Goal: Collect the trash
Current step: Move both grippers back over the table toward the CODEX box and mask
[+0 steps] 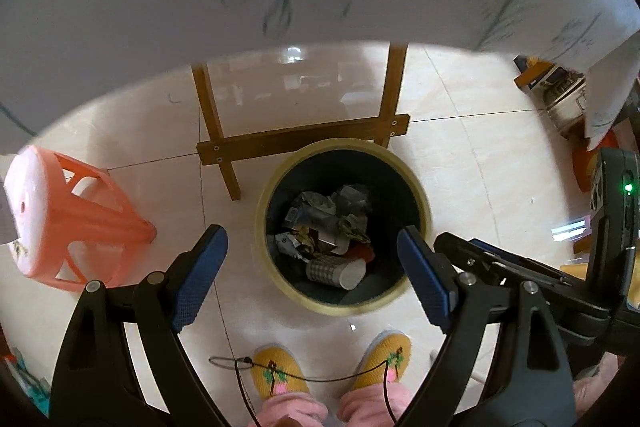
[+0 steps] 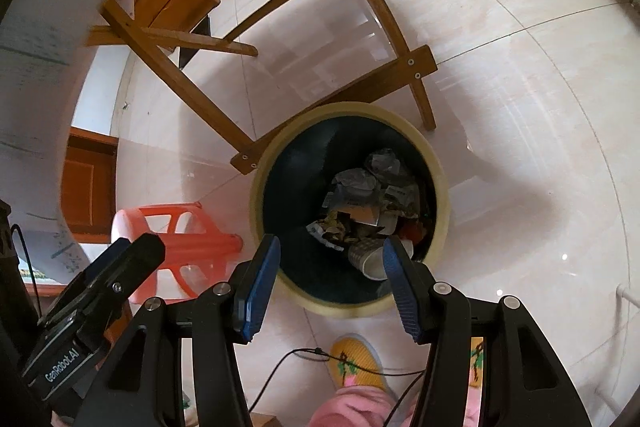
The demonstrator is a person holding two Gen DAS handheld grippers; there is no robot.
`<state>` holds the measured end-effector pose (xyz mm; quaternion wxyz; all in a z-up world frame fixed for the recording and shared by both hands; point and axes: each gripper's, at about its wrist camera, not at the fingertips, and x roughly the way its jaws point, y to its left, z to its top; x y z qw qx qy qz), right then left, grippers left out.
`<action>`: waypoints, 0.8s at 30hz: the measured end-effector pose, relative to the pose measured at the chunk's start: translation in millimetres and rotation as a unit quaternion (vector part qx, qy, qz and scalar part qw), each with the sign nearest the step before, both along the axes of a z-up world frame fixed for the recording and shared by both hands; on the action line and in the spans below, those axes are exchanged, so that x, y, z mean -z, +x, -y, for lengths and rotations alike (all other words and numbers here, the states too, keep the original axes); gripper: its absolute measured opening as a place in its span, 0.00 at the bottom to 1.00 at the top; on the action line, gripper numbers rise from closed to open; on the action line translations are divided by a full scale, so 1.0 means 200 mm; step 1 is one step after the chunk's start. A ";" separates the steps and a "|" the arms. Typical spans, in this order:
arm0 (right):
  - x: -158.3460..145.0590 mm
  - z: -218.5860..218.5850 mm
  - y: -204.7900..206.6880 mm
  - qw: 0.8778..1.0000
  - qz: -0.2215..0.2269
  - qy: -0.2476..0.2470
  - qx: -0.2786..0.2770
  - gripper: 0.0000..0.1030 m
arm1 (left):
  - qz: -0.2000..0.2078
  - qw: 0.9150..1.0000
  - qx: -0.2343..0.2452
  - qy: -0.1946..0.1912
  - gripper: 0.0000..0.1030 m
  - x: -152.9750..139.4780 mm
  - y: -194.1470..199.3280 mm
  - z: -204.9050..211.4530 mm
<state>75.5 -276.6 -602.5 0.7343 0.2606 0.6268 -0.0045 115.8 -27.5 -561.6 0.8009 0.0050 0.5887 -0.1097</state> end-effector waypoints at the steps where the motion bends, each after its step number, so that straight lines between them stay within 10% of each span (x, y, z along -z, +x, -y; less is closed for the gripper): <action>1: -0.05 0.00 0.00 1.000 0.000 0.001 0.001 0.53 | -0.001 1.000 0.001 0.000 0.82 -0.06 -0.01 0.00; 24: -1.55 -0.12 -0.07 0.998 0.055 -0.020 -0.013 0.53 | 0.037 0.998 0.035 -0.036 0.82 -1.47 0.00 -0.07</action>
